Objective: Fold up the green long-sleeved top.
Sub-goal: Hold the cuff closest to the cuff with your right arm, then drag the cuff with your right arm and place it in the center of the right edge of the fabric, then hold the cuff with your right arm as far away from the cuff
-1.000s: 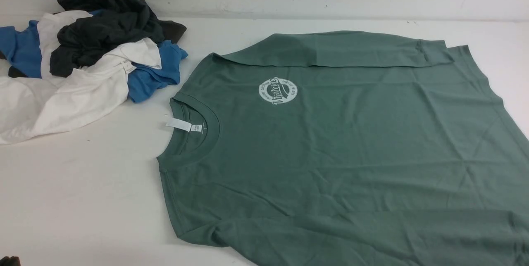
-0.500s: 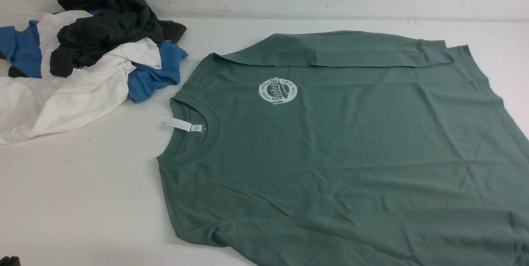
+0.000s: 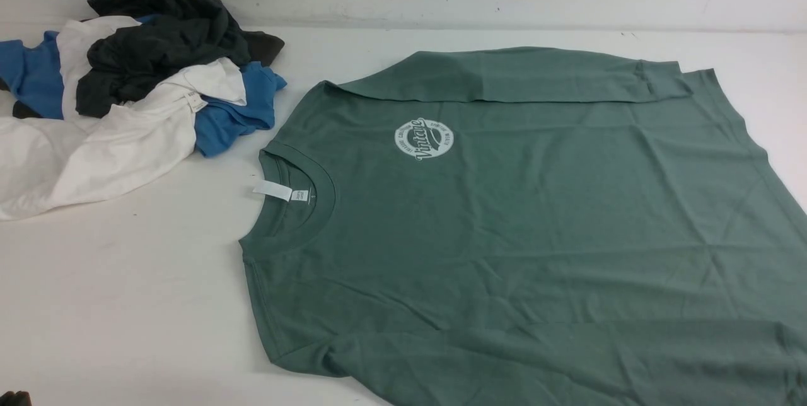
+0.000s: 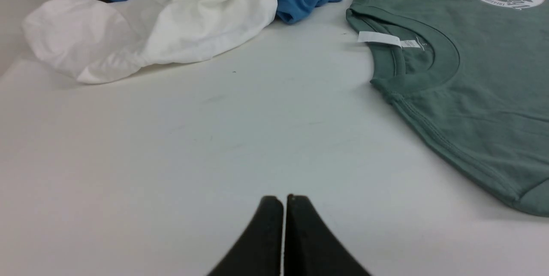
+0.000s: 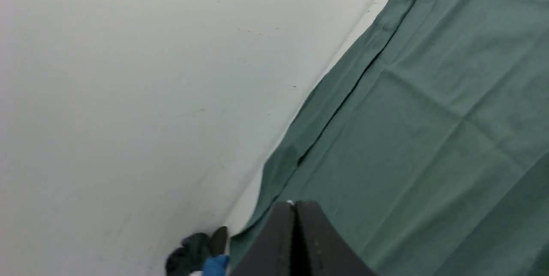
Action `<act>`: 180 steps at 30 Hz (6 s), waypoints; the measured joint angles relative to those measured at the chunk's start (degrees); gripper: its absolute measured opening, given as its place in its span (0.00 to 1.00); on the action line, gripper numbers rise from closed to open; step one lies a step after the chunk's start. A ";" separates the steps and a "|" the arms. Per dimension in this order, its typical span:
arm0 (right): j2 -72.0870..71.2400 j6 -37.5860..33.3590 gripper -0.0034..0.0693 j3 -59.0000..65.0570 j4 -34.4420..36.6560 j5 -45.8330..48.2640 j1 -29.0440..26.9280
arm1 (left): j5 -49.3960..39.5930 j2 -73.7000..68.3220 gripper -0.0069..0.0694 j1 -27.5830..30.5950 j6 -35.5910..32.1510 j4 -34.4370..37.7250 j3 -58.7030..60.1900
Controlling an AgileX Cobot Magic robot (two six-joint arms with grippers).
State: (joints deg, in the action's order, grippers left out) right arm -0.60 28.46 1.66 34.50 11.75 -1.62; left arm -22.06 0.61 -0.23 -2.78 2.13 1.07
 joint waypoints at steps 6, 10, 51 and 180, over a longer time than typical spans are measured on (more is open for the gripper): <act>0.00 -7.53 0.03 -2.09 7.52 -1.23 0.00 | 0.00 0.00 0.09 0.00 0.00 0.00 0.00; 1.42 -30.09 0.03 -20.30 3.98 -5.37 0.00 | 0.00 0.00 0.09 0.00 0.00 0.00 0.00; 98.01 -27.79 0.27 -62.89 -44.74 45.05 -8.38 | 0.05 0.00 0.09 0.00 0.00 0.00 0.00; 159.78 -37.30 0.05 -150.84 -21.76 22.23 -7.52 | 0.05 0.00 0.09 0.00 0.00 0.00 0.00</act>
State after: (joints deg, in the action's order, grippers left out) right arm 159.18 -8.84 -149.18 12.74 33.98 -9.15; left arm -22.02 0.61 -0.23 -2.78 2.13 1.07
